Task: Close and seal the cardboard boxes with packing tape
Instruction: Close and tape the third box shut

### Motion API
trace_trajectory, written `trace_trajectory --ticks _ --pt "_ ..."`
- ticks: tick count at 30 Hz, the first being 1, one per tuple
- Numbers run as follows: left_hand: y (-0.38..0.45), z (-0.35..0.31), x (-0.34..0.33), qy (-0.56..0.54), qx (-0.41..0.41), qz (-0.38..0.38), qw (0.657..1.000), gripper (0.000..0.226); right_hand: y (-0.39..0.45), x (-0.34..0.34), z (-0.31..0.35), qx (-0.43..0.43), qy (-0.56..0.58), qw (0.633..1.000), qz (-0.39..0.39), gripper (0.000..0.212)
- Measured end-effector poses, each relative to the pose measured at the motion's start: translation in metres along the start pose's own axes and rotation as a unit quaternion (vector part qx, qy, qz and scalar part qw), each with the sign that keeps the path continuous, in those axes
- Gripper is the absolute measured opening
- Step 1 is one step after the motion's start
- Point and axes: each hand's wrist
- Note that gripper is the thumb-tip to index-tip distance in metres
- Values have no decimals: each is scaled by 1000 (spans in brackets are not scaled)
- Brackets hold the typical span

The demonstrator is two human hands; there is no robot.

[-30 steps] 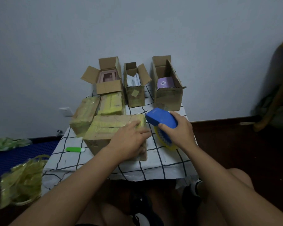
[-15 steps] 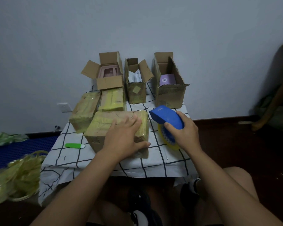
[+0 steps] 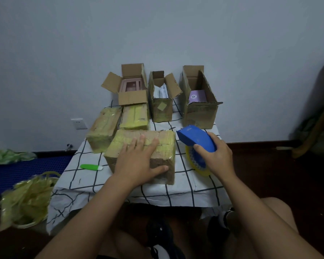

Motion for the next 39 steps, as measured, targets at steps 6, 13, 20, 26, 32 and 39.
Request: trace_trajectory --ticks 6,13,20,26,32,39 --pt "0 -4 8 -6 -37 -16 999 83 2 0 -2 3 -9 1000 2 68" --pt "8 -51 13 -53 35 -95 993 73 2 -2 -5 5 -8 1000 -6 69" --pt "22 -76 6 -76 85 -82 990 36 -2 -1 -4 1 -8 1000 -11 68" --pt "19 -74 4 -82 77 -104 988 43 -3 -1 -2 -2 -4 1000 -13 68" --pt "18 -76 2 -52 73 -61 994 63 -5 -1 -2 -1 0 1000 -14 69" --pt "3 -49 0 -43 30 -43 998 89 -7 0 -1 0 2 1000 -13 69"
Point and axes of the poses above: each hand's wrist, its own y-axis towards the middle knuckle, its own x-axis out of the back of the hand, z = x × y, and after that the axes turned 11 degrees about z, right-handed
